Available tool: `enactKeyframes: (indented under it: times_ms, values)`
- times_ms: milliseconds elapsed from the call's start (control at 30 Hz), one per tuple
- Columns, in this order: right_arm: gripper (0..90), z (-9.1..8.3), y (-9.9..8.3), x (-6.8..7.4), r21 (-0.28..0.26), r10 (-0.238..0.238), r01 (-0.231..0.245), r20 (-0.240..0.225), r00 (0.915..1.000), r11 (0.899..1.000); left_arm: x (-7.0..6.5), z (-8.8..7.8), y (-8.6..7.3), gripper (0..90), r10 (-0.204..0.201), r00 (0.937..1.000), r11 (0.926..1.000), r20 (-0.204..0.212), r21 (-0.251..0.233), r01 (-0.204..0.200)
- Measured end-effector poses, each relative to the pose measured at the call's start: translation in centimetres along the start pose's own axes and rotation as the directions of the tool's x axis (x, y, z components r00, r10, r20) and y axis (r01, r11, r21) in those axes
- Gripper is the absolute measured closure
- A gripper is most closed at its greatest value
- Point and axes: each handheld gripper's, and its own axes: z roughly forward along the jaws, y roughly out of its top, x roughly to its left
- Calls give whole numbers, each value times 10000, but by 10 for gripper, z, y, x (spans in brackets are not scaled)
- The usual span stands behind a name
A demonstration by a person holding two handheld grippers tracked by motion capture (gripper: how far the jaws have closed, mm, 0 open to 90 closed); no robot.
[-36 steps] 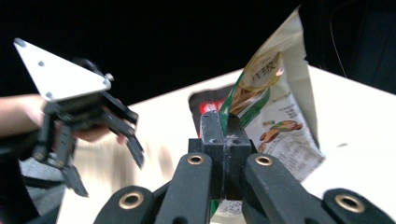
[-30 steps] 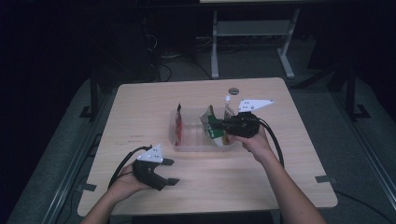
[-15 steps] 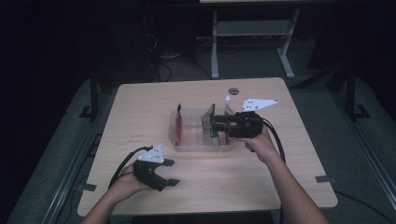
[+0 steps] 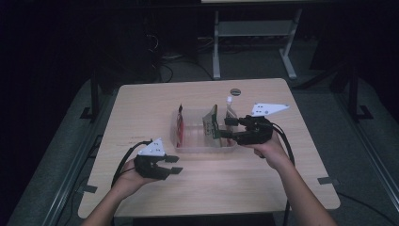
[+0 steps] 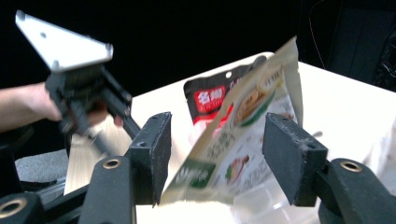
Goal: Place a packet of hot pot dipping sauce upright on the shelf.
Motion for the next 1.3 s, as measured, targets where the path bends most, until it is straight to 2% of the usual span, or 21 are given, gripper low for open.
enactKeyframes:
  times_ms: [100, 133, 200, 267, 400, 633, 733, 767, 833, 900, 933, 1033, 1200, 1300]
  values:
    - [420, -7, -5, 1, 119, 44, -45, 34, 10000, 9999, 3, -2, 11, 862, -240, 9995, 9993, -186, -282, 235]
    - [422, -10, -7, 2, 188, 36, -37, 70, 10000, 9998, 4, -1, 15, 896, -284, 9990, 9989, -348, -381, 270]
    - [425, -14, -11, 3, 241, 126, -130, 133, 9998, 9996, 8, 4, 23, 897, -430, 9978, 9976, -498, -572, 401]
    - [435, -18, -17, 3, 345, 168, -174, 180, 9997, 9993, 10, 9, 32, 898, -355, 9964, 9977, -769, -596, 310]
    - [440, -21, -27, 1, 629, 284, -296, 199, 9994, 9976, 17, 21, 51, 898, -456, 9922, 9965, -1163, -746, 371]
    - [443, -9, -37, 2, 1263, 399, -396, 3, 9992, 9912, 30, 39, 82, 898, -761, 9831, 9938, -1667, -932, 611]
    - [444, -4, -38, 4, 1382, 308, -291, -102, 9995, 9900, 33, 45, 91, 899, -774, 9794, 9946, -1863, -819, 631]
    - [444, -3, -38, 4, 1438, 339, -315, -144, 9993, 9891, 33, 48, 95, 898, -816, 9760, 9943, -2017, -832, 659]
    - [445, -1, -39, 5, 1555, 282, -246, -210, 9994, 9875, 35, 50, 100, 898, -920, 9746, 9928, -2042, -943, 740]
    - [445, 1, -39, 6, 1594, 276, -227, -285, 9992, 9870, 39, 52, 108, 898, -911, 9713, 9941, -2199, -784, 755]
    - [445, 2, -40, 7, 1632, 263, -210, -307, 9992, 9864, 41, 52, 110, 899, -810, 9723, 9957, -2193, -618, 690]
    - [445, 5, -40, 8, 1705, 291, -214, -425, 9987, 9851, 45, 58, 119, 899, -934, 9713, 9948, -2189, -602, 821]
    - [446, 12, -43, 10, 1827, 286, -159, -671, 9973, 9830, 50, 69, 125, 899, -828, 9721, 9965, -2196, -332, 773]
    - [446, 18, -45, 13, 2009, 312, -135, -855, 9959, 9795, 51, 75, 126, 899, -1006, 9727, 9948, -2093, -348, 954]
